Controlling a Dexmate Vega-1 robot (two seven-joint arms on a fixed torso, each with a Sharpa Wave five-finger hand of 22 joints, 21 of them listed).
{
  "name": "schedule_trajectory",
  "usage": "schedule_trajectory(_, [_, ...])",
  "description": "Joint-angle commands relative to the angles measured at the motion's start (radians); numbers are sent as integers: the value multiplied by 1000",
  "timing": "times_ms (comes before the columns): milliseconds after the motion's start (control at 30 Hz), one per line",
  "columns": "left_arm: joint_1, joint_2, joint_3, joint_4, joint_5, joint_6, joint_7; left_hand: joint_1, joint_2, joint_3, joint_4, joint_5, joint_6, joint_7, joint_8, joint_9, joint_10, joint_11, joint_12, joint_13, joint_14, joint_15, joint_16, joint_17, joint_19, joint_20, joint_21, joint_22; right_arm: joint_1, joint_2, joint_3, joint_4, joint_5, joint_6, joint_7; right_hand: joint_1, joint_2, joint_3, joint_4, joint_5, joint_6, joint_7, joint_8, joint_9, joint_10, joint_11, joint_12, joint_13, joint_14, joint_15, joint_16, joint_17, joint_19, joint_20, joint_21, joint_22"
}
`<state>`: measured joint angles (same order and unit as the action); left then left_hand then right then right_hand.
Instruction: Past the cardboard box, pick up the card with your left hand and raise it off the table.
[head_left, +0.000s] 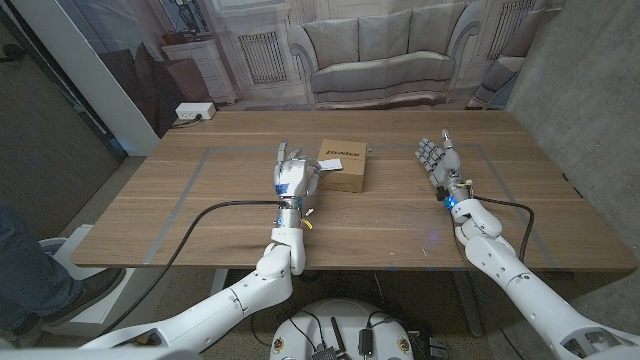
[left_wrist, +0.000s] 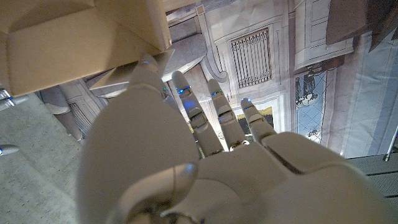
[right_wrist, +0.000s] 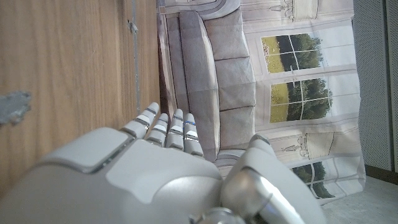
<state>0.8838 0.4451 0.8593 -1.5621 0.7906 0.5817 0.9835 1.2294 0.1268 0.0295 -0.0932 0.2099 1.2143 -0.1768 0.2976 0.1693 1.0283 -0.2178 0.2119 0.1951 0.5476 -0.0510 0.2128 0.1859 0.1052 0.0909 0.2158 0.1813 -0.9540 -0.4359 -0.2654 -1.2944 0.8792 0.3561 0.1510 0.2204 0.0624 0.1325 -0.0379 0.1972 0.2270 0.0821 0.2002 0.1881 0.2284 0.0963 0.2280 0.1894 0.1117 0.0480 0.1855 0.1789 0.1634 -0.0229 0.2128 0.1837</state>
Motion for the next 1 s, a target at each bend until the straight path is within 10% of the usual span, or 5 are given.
schedule_trajectory(33, [-6,-28,-10,33,-16,-6,74,3,7,7,3,-1,20,8,0,6,14,-2,-2,3,20,-135,8,2,13,1,10,3,6,4,0,8,-1,7,7,-3,-1,-6,2,-3,8,-6,0,5,7,-2,0,3,8,0,4,6,7,2,0,2])
schedule_trajectory(1000, [27,8,-24,-85,-6,22,33,7,4,10,6,-3,37,6,-3,8,51,-3,-7,3,50,-136,0,0,25,-26,7,3,-43,-15,12,-42,10,18,12,-3,1,-7,0,-3,8,-6,0,5,6,-2,-2,3,8,0,3,6,7,2,-3,2])
